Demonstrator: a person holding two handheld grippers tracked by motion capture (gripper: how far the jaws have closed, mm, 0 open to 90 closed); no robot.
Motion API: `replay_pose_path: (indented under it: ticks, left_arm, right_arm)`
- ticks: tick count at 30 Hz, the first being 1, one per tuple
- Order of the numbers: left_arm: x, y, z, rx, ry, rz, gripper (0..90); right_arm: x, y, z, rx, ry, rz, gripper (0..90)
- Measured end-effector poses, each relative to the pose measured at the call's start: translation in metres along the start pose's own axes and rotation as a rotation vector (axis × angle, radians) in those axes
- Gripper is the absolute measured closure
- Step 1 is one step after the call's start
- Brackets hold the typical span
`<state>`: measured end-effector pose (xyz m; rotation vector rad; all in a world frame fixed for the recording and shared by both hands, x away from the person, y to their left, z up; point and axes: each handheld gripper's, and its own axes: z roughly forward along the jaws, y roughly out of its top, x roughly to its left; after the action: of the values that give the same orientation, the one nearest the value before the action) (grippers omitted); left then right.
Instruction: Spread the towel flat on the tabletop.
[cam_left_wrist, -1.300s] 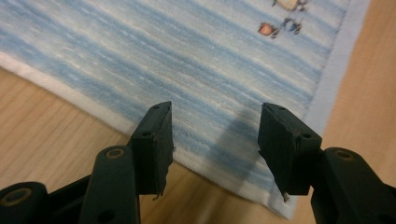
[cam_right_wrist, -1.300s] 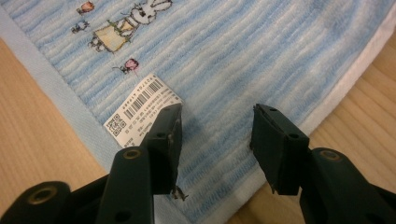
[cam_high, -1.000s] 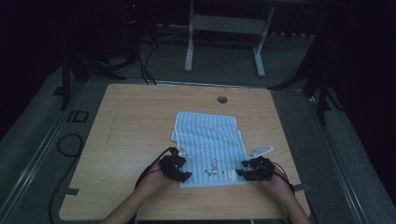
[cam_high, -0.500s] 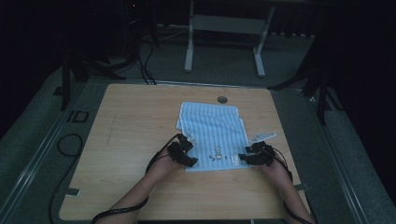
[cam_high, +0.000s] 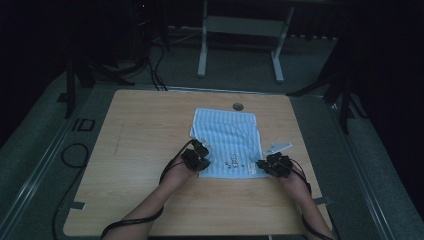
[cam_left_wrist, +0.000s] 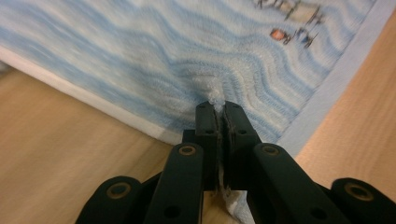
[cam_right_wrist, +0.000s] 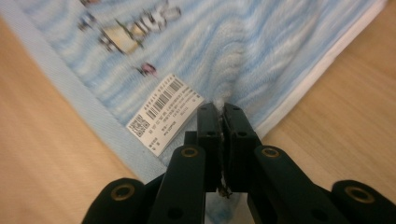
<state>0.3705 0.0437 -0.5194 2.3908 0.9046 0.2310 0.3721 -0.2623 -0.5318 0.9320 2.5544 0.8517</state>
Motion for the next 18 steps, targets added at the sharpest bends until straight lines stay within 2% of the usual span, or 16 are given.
replay_pose_path:
  ticks: [4,6,8,11,12,16,17,18]
  left_arm:
    - [-0.006,0.002,-0.029,-0.035,-0.007,0.03,85.8]
    - [-0.011,0.001,-0.045,-0.051,-0.004,0.048,85.8]
    - [-0.016,-0.002,-0.059,-0.063,-0.019,0.062,85.7]
    - [-0.025,-0.011,-0.076,-0.073,-0.039,0.073,85.6]
    - [-0.03,-0.014,-0.081,-0.072,-0.059,0.074,85.6]
    - [-0.052,-0.03,-0.101,-0.075,-0.081,0.13,85.4]
    - [-0.056,-0.033,-0.106,-0.073,-0.083,0.143,85.4]
    - [-0.061,-0.037,-0.11,-0.074,-0.096,0.145,85.3]
  right_arm:
    - [0.005,0.006,-0.023,-0.057,0.012,0.002,86.5]
    - [0.01,0.009,-0.037,-0.086,0.013,-0.013,86.5]
    - [0.016,0.012,-0.052,-0.11,0.034,-0.027,86.5]
    - [0.03,0.013,-0.071,-0.116,0.053,-0.061,86.4]
    - [0.035,0.013,-0.077,-0.12,0.059,-0.08,86.4]
    - [0.052,0.003,-0.099,-0.153,0.086,-0.078,86.4]
    - [0.056,0.0,-0.103,-0.163,0.095,-0.064,86.3]
    - [0.061,-0.004,-0.108,-0.176,0.107,-0.061,86.4]
